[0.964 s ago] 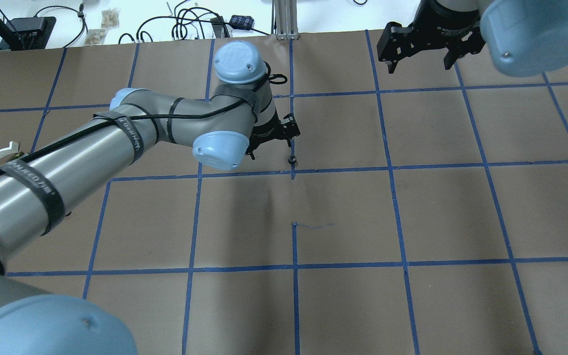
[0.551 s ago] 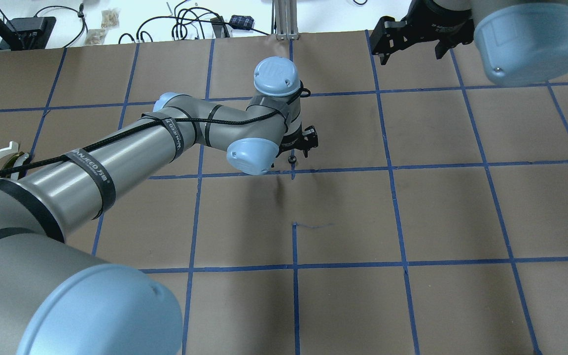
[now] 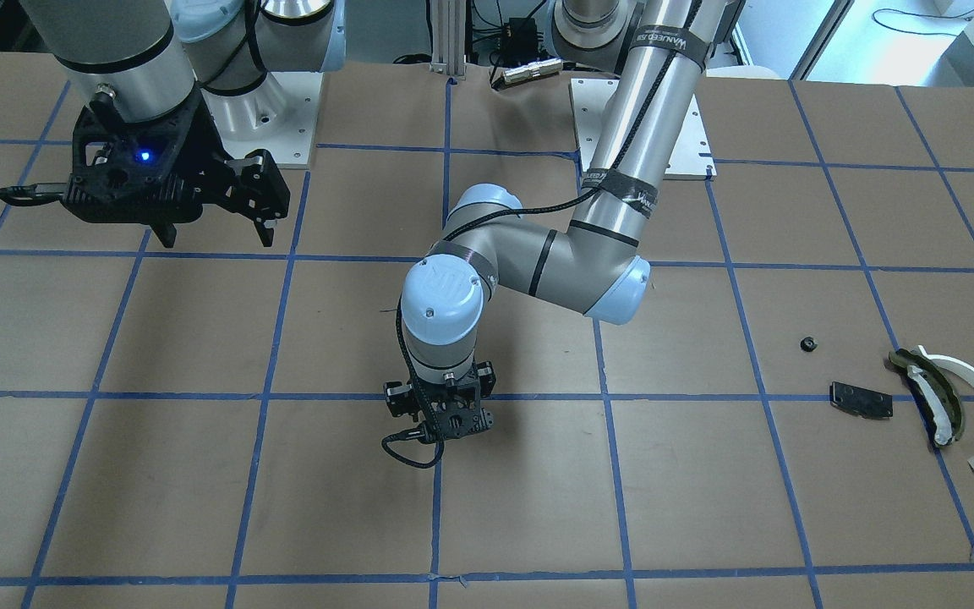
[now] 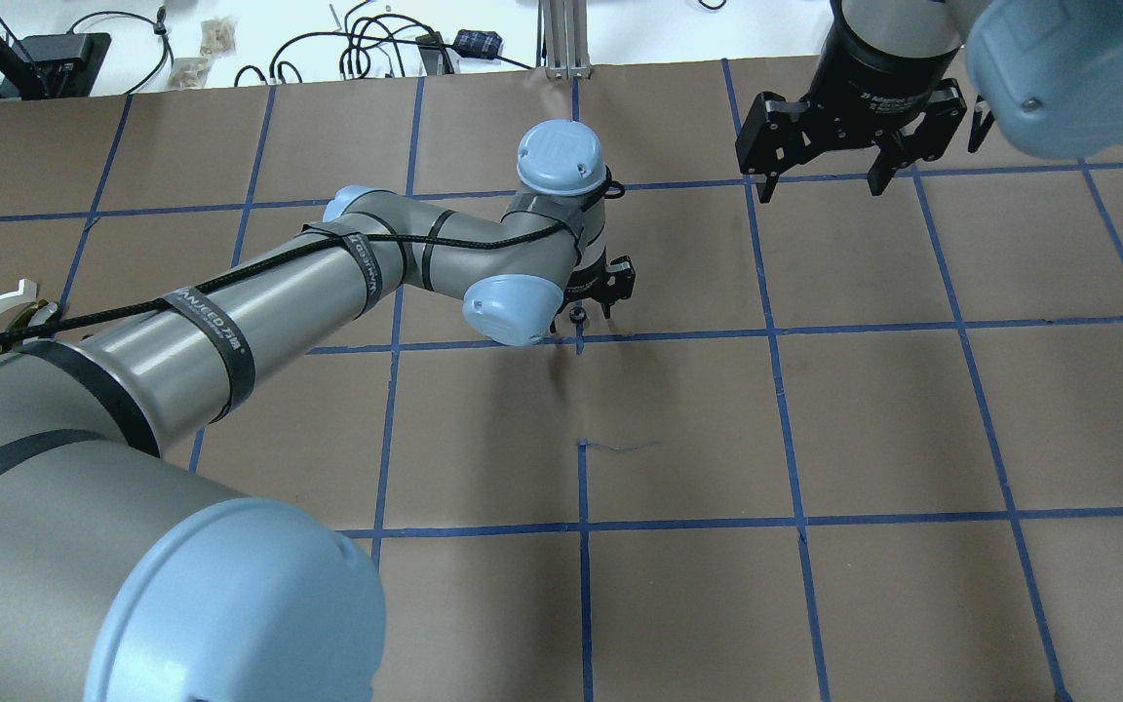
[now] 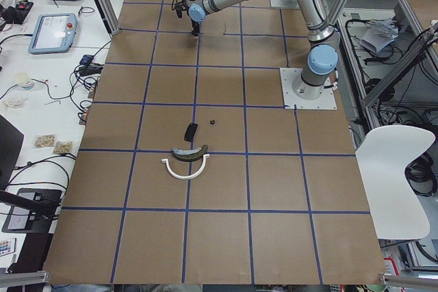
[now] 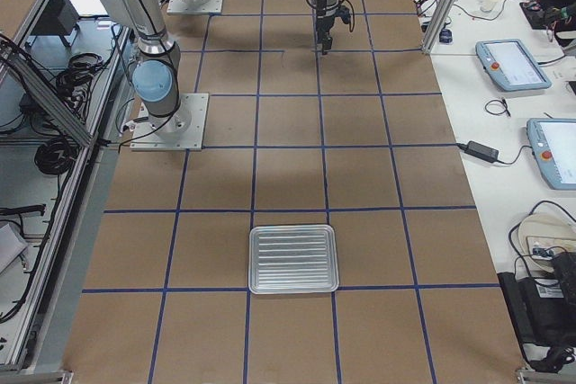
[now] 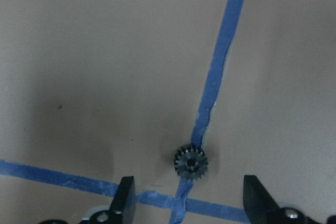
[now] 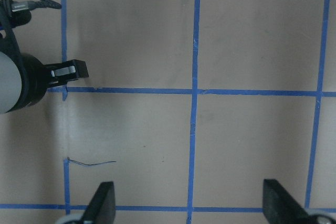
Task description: Place bearing gear from tray to pile
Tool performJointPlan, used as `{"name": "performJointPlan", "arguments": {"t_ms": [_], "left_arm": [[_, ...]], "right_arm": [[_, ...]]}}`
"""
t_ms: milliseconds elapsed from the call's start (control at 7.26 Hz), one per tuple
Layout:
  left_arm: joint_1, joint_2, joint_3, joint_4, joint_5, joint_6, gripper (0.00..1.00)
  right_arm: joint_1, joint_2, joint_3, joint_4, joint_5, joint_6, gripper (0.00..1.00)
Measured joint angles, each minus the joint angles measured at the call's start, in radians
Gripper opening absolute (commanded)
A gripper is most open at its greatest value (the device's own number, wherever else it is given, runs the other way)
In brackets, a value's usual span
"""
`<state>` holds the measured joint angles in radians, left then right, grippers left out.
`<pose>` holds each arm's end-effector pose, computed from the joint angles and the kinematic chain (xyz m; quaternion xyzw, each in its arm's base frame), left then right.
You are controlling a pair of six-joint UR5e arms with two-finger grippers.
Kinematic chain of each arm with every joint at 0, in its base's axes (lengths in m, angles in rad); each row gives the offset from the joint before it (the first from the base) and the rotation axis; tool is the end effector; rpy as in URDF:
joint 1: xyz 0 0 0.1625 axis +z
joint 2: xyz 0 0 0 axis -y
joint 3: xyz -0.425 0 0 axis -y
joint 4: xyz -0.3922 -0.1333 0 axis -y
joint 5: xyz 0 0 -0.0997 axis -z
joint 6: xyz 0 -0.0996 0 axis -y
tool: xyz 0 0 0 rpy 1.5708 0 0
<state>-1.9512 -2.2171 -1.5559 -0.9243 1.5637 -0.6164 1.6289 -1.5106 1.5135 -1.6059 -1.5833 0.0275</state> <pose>-0.3746 -0.5758 0.1722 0.1177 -0.9930 0.0049 0.0067 0.1621 -0.5121 0.4893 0.0152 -0.9997 0.0164 0.0056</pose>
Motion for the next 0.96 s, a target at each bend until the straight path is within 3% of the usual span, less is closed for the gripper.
{"name": "performJointPlan", "arguments": {"t_ms": [275,413,964], "left_arm": [[0.0,-0.003,0.004,-0.002,0.008,0.008,0.11],[0.0,0.0,0.004,-0.008,0.012,0.014,0.04],[0.011,0.016,0.004,-0.029,0.02,0.041,0.0]], "right_arm": [[0.001,-0.002,0.004,0.015,-0.024,0.001,1.0],[0.002,-0.002,0.005,0.015,-0.026,0.001,1.0],[0.003,0.004,0.007,0.009,-0.022,0.004,1.0]]}}
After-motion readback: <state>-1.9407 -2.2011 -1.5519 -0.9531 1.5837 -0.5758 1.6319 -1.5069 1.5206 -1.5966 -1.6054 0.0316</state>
